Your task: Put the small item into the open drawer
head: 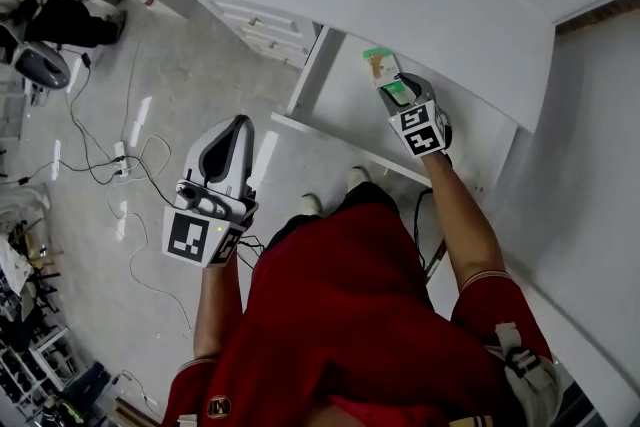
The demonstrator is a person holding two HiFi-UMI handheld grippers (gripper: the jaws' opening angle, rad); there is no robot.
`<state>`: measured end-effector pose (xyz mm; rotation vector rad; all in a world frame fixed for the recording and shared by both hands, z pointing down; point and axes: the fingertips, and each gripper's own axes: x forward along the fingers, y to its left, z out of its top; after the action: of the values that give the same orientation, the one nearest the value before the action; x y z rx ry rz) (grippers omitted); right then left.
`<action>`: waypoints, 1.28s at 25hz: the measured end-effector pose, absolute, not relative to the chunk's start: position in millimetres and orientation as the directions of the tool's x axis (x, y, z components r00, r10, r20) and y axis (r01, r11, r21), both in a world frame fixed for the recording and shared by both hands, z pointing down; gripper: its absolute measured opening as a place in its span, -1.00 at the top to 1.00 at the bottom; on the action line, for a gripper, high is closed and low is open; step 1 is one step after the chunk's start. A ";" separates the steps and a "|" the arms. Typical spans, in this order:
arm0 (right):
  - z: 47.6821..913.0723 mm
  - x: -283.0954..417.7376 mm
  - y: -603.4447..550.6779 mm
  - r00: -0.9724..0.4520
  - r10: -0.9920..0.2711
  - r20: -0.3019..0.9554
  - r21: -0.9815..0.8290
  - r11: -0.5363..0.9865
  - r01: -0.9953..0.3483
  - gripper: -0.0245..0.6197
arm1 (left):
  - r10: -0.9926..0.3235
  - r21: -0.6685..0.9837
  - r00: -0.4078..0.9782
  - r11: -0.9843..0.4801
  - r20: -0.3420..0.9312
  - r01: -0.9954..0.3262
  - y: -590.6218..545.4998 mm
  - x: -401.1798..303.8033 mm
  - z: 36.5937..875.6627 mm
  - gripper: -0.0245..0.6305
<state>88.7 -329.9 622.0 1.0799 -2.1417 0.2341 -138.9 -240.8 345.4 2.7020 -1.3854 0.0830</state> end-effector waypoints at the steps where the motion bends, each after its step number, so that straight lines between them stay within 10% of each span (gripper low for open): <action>1: 608.0 87.9 -325.7 -0.395 -0.646 0.653 0.170 0.634 -0.755 0.32 | -0.797 0.070 0.597 -0.593 0.088 -0.802 -238.8 -136.3 345.4 0.92; 13: 433.4 57.4 -246.9 -0.452 -0.838 0.307 0.144 0.510 -0.848 0.89 | -0.658 0.091 0.753 -0.749 0.013 -0.656 -207.3 -97.7 337.2 0.92; 32: 333.1 8.8 -146.8 -0.526 -0.851 -0.012 -0.045 0.526 -0.850 0.89 | -0.514 0.081 0.856 -0.857 -0.060 -0.509 -164.6 -55.1 321.3 0.92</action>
<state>8.8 -146.8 333.1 1.5449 -2.7718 0.0526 -55.1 -164.6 321.3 2.9657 -0.8186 -0.1220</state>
